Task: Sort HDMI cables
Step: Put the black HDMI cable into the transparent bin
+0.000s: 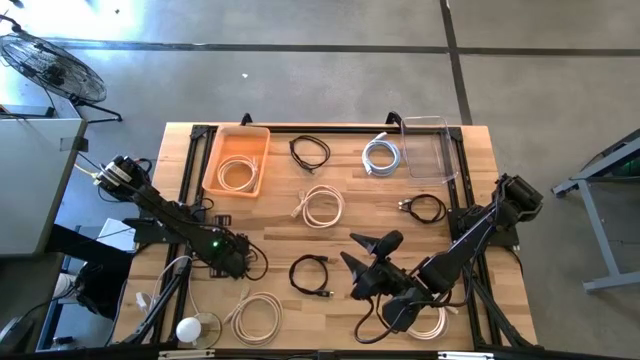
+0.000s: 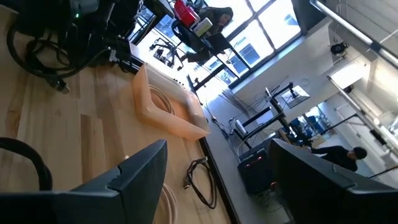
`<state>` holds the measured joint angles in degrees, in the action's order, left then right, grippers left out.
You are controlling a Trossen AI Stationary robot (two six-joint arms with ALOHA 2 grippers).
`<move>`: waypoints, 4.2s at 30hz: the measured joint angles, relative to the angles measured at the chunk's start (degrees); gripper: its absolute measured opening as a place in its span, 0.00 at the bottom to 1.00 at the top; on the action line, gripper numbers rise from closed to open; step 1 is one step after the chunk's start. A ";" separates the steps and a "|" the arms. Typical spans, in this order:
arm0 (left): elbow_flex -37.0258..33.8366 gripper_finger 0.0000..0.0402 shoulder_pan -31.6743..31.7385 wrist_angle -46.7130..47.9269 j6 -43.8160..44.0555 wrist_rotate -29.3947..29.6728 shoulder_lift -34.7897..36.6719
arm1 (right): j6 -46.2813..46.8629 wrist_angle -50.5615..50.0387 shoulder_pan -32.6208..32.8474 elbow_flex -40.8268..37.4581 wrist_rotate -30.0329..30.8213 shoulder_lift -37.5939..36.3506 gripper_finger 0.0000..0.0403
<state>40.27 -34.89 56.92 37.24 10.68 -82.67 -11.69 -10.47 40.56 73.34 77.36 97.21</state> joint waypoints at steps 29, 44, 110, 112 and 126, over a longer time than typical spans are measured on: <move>39.92 0.01 -6.60 5.38 -30.35 71.26 0.33 | 16.07 11.13 -6.55 0.00 -24.62 0.00 0.68; 34.08 0.01 -2.11 -3.58 -29.28 78.00 0.28 | 11.24 26.33 -15.11 0.00 -42.95 0.00 0.68; 34.10 0.14 -2.19 -6.24 -31.90 78.66 0.33 | 2.58 31.86 -25.68 0.00 -58.02 1.88 0.04; 34.10 0.14 -2.23 -6.86 -33.88 78.68 0.31 | 2.58 31.33 -25.68 0.00 -57.66 1.88 0.04; 34.15 0.15 -6.53 -21.36 -61.24 62.82 0.44 | -1.10 24.03 -24.88 -0.11 -51.51 1.68 0.04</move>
<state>74.41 -41.42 35.56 -24.00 73.49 -82.24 -12.79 13.56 15.67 73.23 25.86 98.89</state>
